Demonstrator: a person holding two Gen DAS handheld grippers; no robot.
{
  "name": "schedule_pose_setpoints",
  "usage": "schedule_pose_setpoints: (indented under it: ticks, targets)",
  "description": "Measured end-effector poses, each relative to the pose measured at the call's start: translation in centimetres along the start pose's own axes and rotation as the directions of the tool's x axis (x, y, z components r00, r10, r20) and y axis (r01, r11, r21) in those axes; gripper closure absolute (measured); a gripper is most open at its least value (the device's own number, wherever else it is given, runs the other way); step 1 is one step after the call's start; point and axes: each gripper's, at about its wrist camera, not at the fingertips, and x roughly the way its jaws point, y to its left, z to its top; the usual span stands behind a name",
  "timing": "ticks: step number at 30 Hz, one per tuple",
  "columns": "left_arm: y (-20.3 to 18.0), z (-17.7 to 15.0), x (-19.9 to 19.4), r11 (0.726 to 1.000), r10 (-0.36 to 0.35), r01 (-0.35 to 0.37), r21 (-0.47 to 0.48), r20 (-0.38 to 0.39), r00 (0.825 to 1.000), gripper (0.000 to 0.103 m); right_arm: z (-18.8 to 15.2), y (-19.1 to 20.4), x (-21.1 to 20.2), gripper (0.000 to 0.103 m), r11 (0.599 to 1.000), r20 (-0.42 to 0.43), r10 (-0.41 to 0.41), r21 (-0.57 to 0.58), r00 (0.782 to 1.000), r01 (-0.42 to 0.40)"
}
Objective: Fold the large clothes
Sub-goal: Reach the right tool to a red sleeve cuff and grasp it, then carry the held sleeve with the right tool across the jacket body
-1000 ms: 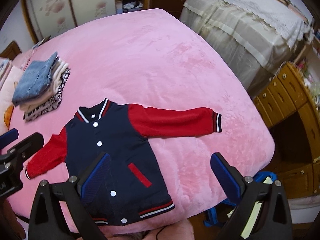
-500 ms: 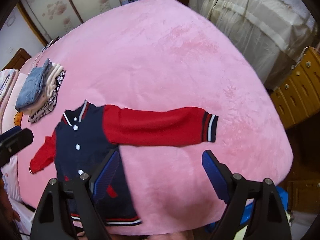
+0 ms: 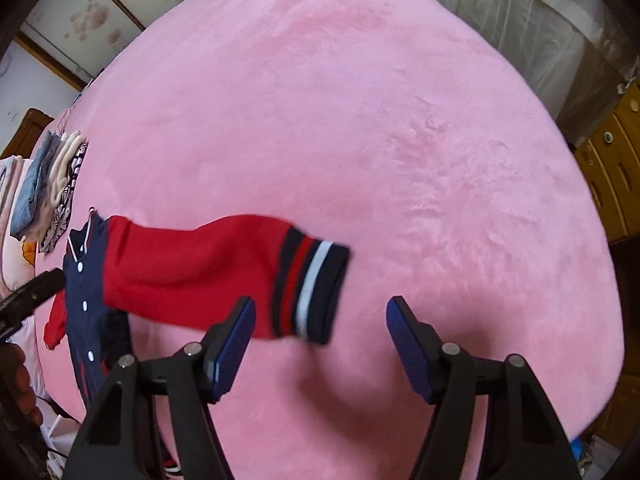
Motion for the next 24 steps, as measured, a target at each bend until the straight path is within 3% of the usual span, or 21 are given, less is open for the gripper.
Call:
schedule_pose_setpoints:
  ticks: [5,10,15,16,24]
  targets:
    - [-1.1,0.4,3.1,1.0,-0.001,0.001,-0.005,-0.031,1.0,0.012,0.6,0.4,3.3,0.044,0.998,-0.034,0.008,-0.064,0.999,-0.01]
    - [-1.9,0.4,4.3,1.0,-0.01,0.01,0.001,-0.05,0.999,0.012,0.7,0.4,5.1,0.045,0.999,-0.02,0.012,-0.046,1.0,-0.013]
    - [-1.9,-0.3,4.4,1.0,-0.011,0.011,0.008,-0.065,0.998,0.012,0.8,1.2,5.6,0.086,0.997,-0.031,0.059,-0.042,0.998,-0.06]
    - [-1.8,-0.4,4.3,1.0,-0.01,0.011,0.007,-0.064,0.998,0.012,0.8,1.3,5.6,0.09,0.996,-0.034,0.072,-0.05,0.997,-0.073]
    - [0.5,-1.2,0.4,1.0,-0.01,0.01,0.0,-0.008,1.0,0.012,0.6,5.0,1.0,0.091,0.982,-0.002,0.151,-0.115,0.988,-0.151]
